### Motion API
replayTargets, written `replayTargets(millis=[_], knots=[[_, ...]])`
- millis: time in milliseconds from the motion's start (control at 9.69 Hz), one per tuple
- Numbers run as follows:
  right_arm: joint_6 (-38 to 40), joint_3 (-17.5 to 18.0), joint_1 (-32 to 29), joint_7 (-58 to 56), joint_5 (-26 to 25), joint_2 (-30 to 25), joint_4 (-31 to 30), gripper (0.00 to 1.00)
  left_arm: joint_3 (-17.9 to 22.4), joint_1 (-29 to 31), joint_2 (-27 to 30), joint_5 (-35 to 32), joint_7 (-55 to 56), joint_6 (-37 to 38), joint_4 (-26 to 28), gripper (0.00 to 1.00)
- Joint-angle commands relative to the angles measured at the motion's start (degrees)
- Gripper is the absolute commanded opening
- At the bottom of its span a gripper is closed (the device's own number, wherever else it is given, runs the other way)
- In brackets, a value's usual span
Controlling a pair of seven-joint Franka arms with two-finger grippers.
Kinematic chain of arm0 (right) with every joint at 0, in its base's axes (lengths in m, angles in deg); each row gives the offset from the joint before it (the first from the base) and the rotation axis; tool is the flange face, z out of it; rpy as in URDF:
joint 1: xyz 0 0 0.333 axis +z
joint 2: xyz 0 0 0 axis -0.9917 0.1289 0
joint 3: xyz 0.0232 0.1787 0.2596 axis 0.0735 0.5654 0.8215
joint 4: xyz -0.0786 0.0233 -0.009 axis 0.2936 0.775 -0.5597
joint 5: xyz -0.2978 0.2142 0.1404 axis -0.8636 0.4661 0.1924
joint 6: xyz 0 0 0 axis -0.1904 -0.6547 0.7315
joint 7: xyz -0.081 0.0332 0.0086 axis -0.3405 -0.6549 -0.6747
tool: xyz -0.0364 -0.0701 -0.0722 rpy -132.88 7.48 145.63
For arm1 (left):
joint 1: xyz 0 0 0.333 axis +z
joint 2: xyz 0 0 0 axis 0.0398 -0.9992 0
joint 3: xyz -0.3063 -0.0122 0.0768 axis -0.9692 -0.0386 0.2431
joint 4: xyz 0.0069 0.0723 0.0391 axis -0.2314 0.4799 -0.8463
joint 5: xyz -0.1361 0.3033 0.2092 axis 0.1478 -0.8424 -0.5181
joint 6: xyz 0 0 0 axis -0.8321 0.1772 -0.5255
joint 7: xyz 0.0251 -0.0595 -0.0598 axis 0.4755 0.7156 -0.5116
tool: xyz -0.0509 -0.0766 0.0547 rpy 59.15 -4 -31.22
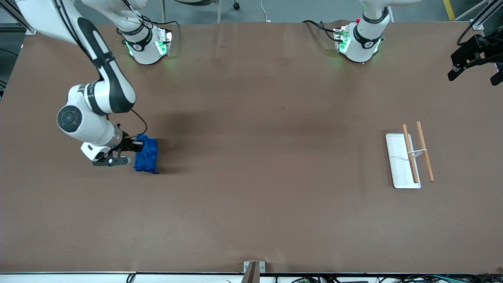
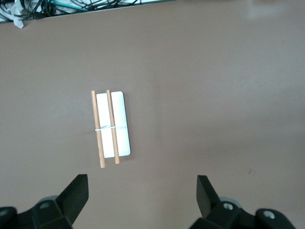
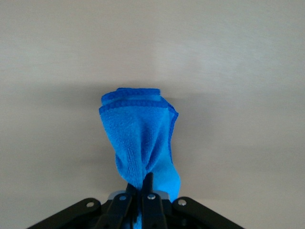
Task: Right arm passes towel to left arm to hang
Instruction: 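Grasp the towel edge with the right gripper and lift it, then carry the towel toward center while the left gripper reaches toward it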
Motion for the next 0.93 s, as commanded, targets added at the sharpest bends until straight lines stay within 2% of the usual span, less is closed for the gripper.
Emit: replayTargets(millis=[0,310,413,619,825], knots=[[7.68,4.73,-0.71,2.47,6.06,-0.83,6.58,0.0,-0.11,0.62,-1.18,0.08,-0.15,0.17,1.54,1.0],[9.73,11.85,-0.71,7.13,16.88,-0.75,12.48,0.0,-0.02,0.62,-2.94,0.43,-1.2,0.34,2.06,1.0],[9.47,14.39,-0.71,7.06,22.57,-0.66,13.46,0.0,-0.02,0.79,-3.2,1.82,-1.47,0.87,3.46,1.0],[9.03,18.88,-0.62,6.97,33.13,-0.66,15.65,0.0,-0.11,0.45,-3.12,11.02,-1.38,1.05,8.54,1.0],[7.89,22.05,-0.45,6.97,37.55,-0.49,17.07,0.0,-0.55,0.1,-2.42,20.5,-1.82,1.05,14.87,1.0]])
